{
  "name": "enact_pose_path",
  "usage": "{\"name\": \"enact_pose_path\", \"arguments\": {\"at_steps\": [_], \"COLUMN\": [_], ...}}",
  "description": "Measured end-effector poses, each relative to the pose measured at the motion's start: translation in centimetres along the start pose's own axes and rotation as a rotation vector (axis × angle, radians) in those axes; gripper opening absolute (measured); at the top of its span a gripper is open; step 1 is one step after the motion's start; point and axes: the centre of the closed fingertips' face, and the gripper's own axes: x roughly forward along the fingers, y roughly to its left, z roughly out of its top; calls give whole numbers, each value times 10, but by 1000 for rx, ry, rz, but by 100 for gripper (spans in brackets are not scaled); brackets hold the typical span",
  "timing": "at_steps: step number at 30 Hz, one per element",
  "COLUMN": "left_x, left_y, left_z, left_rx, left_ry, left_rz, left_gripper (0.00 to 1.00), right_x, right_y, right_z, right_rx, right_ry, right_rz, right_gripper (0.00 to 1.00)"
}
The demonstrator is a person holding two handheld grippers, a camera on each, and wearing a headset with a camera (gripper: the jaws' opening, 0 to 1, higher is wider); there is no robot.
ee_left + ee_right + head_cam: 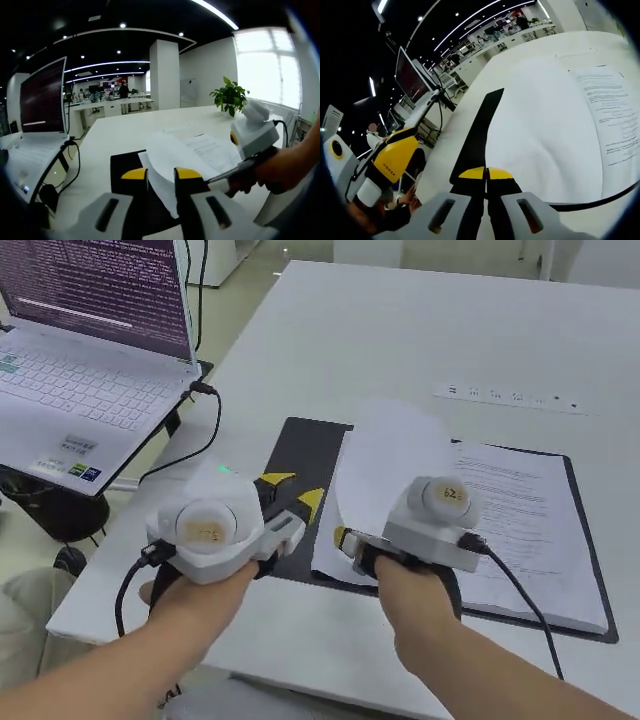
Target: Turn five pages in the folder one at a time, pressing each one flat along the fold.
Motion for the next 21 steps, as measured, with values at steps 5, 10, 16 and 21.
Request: {"name": "enact_pose_path", "arguments": {"at_steps": [5, 10, 16, 21], "left_x": [-1, 0, 7, 19], "left_y": [3, 1, -3, -7], "left_z": [-11, -23, -37, -48], "left_rx": [-2, -4, -6, 2], "left_ry": [26, 57, 101, 132], "left_rz": [2, -8, -19, -30], "left_gripper": [19, 19, 19, 19], "right_x": [12, 18, 19, 19], "right_y": [-4, -11, -17, -19], "right_z": [-14, -27, -39, -40], "right_rx": [3, -2, 9, 49], "right_ry": [33, 56, 56, 34], "right_rz": [-19, -32, -52, -41], "right_gripper": [0, 0, 0, 0]}}
